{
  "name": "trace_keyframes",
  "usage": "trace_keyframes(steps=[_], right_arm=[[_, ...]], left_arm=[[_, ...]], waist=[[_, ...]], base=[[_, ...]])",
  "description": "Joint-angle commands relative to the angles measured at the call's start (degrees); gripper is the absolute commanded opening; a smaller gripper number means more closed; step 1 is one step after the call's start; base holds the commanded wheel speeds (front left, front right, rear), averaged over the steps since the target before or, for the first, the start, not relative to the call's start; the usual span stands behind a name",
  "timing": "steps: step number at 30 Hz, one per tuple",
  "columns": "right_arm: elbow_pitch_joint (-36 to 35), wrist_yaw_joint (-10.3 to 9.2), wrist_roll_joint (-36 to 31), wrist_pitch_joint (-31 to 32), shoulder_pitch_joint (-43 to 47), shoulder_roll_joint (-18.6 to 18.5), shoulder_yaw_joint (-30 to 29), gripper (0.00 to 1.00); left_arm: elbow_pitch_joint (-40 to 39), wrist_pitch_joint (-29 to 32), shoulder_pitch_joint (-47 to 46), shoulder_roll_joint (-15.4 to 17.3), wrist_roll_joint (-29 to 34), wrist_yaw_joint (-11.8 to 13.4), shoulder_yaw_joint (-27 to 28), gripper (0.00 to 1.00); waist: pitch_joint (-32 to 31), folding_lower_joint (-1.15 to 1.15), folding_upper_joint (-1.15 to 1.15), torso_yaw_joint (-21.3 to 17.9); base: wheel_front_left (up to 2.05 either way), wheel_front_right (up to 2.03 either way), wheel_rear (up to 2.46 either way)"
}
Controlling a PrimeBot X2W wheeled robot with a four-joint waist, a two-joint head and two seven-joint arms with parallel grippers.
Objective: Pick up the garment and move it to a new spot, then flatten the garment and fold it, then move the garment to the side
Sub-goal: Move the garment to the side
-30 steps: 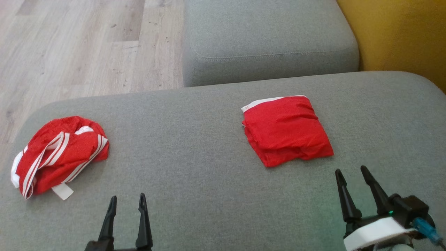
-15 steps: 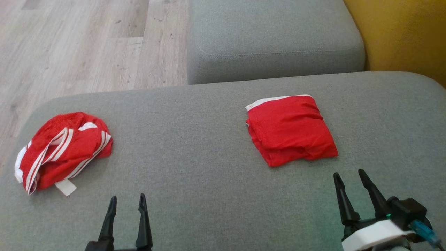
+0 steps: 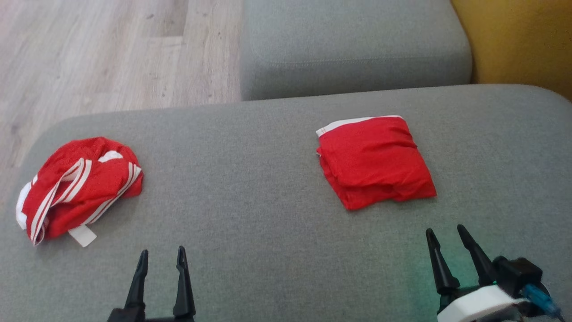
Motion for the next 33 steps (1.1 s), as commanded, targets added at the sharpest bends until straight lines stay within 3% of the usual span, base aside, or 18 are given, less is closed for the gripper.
trace_keyframes(steps=[1,9,21,30,31,32,33], right_arm=[[-0.45,0.39,0.98,-0.63,-3.44,-1.06,1.24,1.0],[8.87,0.39,4.3,0.15,-14.71,-3.65,2.82,1.0],[24.67,0.39,7.56,9.07,-35.8,-9.12,3.89,1.0],[34.66,0.39,12.24,14.6,-43.68,-8.58,7.13,1.0],[35.65,0.39,12.95,15.4,-44.08,-8.32,7.46,0.85],[36.06,0.39,13.34,15.61,-44.51,-8.09,8.08,0.38],[36.22,0.39,13.67,15.23,-44.98,-7.99,8.56,0.0]], left_arm=[[-2.36,-0.29,-2.44,-0.15,-0.02,0.17,1.8,1.0],[-4.54,-0.29,-4.71,-0.15,0.15,0.0,0.95,1.0],[-6.58,-0.29,-11.04,-0.15,0.27,-0.23,-1.35,1.0],[-6.01,-0.29,-14.63,-0.15,-0.36,0.07,-2.86,1.0],[-5.94,-0.29,-14.86,-0.15,-0.42,0.17,-2.99,1.0],[-5.91,-0.29,-15.02,-0.15,-0.46,0.26,-3.07,1.0],[-5.93,-0.29,-15.13,-0.15,-0.5,0.37,-3.05,1.0]], waist=[[0.76,0.0,0.0,0.14],[5.88,0.0,0.0,1.27],[15.41,0.0,0.0,4.65],[20.37,0.0,0.0,6.21],[20.61,0.0,0.0,6.14],[20.89,0.0,0.0,5.97],[21.2,0.0,0.0,5.67]], base=[[0.0,0.0,0.0],[0.0,0.0,0.0],[0.0,0.0,0.0],[0.0,0.0,0.0],[0.0,0.0,0.0],[0.0,0.0,0.0],[0.0,0.0,0.0]])
